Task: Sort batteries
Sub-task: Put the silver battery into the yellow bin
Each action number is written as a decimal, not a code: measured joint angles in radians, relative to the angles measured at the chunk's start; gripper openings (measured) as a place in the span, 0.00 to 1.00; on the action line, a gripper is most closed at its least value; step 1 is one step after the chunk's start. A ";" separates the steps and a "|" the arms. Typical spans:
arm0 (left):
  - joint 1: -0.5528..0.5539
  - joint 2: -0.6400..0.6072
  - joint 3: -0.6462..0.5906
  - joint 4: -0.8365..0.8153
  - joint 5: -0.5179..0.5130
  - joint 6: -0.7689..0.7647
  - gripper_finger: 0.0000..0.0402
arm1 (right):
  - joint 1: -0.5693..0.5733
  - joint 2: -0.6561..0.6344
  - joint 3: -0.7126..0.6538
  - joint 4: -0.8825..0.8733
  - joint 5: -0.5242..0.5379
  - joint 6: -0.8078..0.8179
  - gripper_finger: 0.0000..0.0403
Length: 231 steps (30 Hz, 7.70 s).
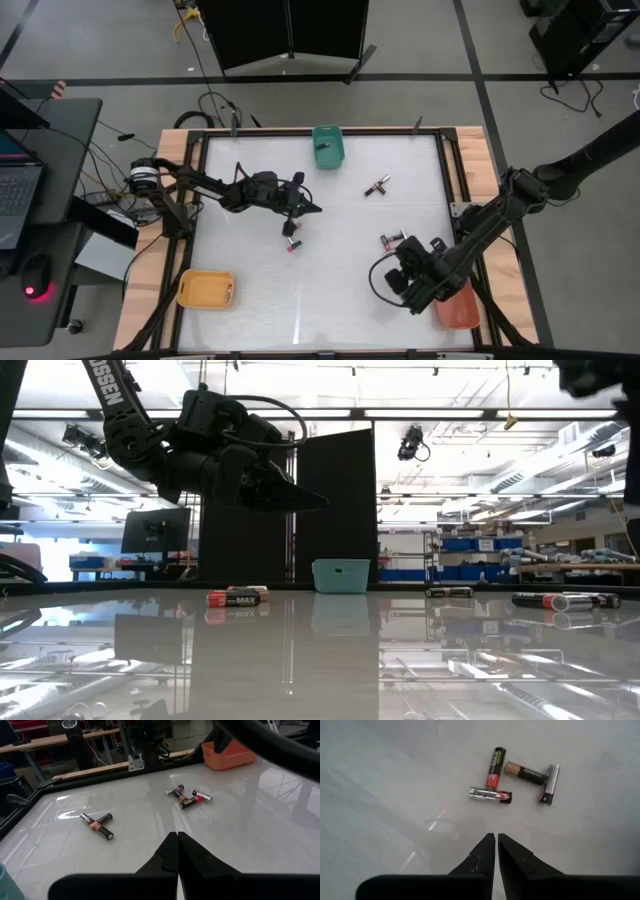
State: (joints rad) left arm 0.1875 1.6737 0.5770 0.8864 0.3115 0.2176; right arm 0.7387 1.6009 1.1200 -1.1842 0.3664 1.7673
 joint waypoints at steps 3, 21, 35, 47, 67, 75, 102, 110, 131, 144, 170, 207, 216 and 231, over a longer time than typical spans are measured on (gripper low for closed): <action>0.000 0.000 0.000 0.001 0.016 -0.009 0.01 | -0.001 0.000 -0.048 0.053 -0.001 0.029 0.08; -0.072 0.000 0.000 0.006 0.004 0.014 0.01 | -0.028 -0.092 -0.084 0.104 -0.024 -0.032 0.03; -0.072 0.000 0.000 0.004 0.002 0.017 0.01 | -0.087 -0.167 -0.274 0.240 -0.159 -0.140 0.03; -0.072 0.000 0.000 -0.002 0.002 0.017 0.01 | -0.115 -0.256 -0.486 0.432 -0.051 -0.014 0.15; -0.072 0.000 0.000 -0.019 0.002 0.015 0.01 | -0.214 -0.245 -0.488 0.358 -0.015 -0.159 0.42; -0.072 0.000 0.000 -0.024 0.002 0.014 0.01 | -0.225 -0.245 -0.490 0.364 -0.015 -0.199 0.37; -0.072 0.000 0.000 -0.002 -0.007 -0.042 0.01 | -0.222 -0.243 -0.529 0.288 -0.114 -0.273 0.14; -0.070 0.077 -0.001 0.190 -0.005 -0.155 0.01 | -0.214 -0.264 -0.454 0.179 0.003 -0.284 0.14; -0.067 0.141 0.013 0.613 0.128 -0.460 0.10 | -0.370 -0.243 -0.452 1.571 0.303 -1.524 0.14; -0.132 0.141 0.128 0.557 0.052 -0.452 0.37 | -0.444 -0.245 -0.453 1.696 0.149 -1.723 0.14; -0.129 0.141 0.134 0.559 -0.057 -0.353 0.38 | -0.444 -0.246 -0.453 1.704 0.144 -1.706 0.14; -0.129 0.140 0.246 0.392 0.103 -0.380 0.38 | -0.439 -0.242 -0.453 1.676 0.122 -1.681 0.14; -0.129 0.140 0.245 0.373 0.089 -0.371 0.20 | -0.440 -0.243 -0.453 1.681 0.126 -1.677 0.14; -0.128 0.086 0.243 0.276 0.076 -0.379 0.14 | -0.461 -0.245 -0.451 1.635 0.120 -1.656 0.29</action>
State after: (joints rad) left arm 0.0591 1.7595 0.8200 1.1623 0.3870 -0.1618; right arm 0.2778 1.3560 0.6693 0.4512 0.4866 0.1112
